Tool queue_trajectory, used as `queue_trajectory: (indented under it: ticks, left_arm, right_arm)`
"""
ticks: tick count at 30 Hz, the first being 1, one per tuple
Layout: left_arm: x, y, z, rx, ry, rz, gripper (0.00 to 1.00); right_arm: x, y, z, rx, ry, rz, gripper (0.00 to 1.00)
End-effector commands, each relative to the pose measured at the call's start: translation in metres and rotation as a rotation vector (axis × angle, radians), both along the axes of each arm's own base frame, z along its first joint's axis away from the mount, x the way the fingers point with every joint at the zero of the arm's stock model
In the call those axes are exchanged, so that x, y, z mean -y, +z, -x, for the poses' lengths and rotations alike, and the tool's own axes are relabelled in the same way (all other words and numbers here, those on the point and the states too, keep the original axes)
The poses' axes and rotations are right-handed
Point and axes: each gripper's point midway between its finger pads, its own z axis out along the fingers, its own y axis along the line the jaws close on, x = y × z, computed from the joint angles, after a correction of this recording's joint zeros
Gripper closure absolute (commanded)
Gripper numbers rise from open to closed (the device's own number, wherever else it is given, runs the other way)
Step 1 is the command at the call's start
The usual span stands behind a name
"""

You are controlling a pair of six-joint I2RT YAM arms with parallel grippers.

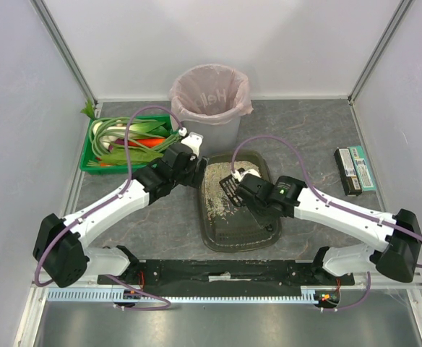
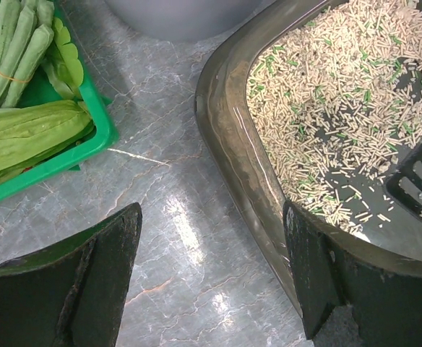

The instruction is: Clean the litter box

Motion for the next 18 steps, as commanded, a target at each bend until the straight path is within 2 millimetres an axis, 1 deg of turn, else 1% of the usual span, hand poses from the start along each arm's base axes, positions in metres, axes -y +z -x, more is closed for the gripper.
queue_trajectory:
  ticks: [1,4,10,11,13,14,15,16,18]
  left_arm:
    - [-0.004,0.023,-0.008,0.087,0.019,0.017,0.15]
    - [-0.007,0.025,-0.010,0.098,0.035,0.011,0.15]
    - [-0.013,0.033,-0.011,0.129,0.059,0.016,0.15]
    - [-0.014,0.034,-0.011,0.134,0.064,0.019,0.15]
    - [-0.016,0.036,-0.012,0.139,0.073,0.019,0.15]
    - [-0.017,0.038,-0.012,0.145,0.077,0.022,0.15]
    - [-0.018,0.039,-0.011,0.147,0.080,0.023,0.15]
    - [-0.018,0.040,-0.012,0.149,0.083,0.026,0.15]
    - [-0.020,0.044,-0.012,0.159,0.091,0.033,0.14]
  right_arm:
    - [-0.003,0.032,-0.006,0.076,0.000,-0.069,1.00]
    - [-0.005,0.042,-0.006,0.086,0.005,-0.094,1.00]
    - [-0.019,0.072,-0.008,0.112,-0.008,-0.204,1.00]
    - [-0.023,0.082,-0.011,0.127,-0.013,-0.229,1.00]
    - [-0.024,0.091,-0.015,0.150,-0.031,-0.243,1.00]
    - [-0.027,0.102,-0.018,0.171,-0.038,-0.264,1.00]
    - [-0.028,0.105,-0.021,0.182,-0.050,-0.261,1.00]
    - [-0.029,0.115,-0.027,0.211,-0.061,-0.270,1.00]
    - [-0.034,0.118,-0.035,0.226,-0.073,-0.259,1.00]
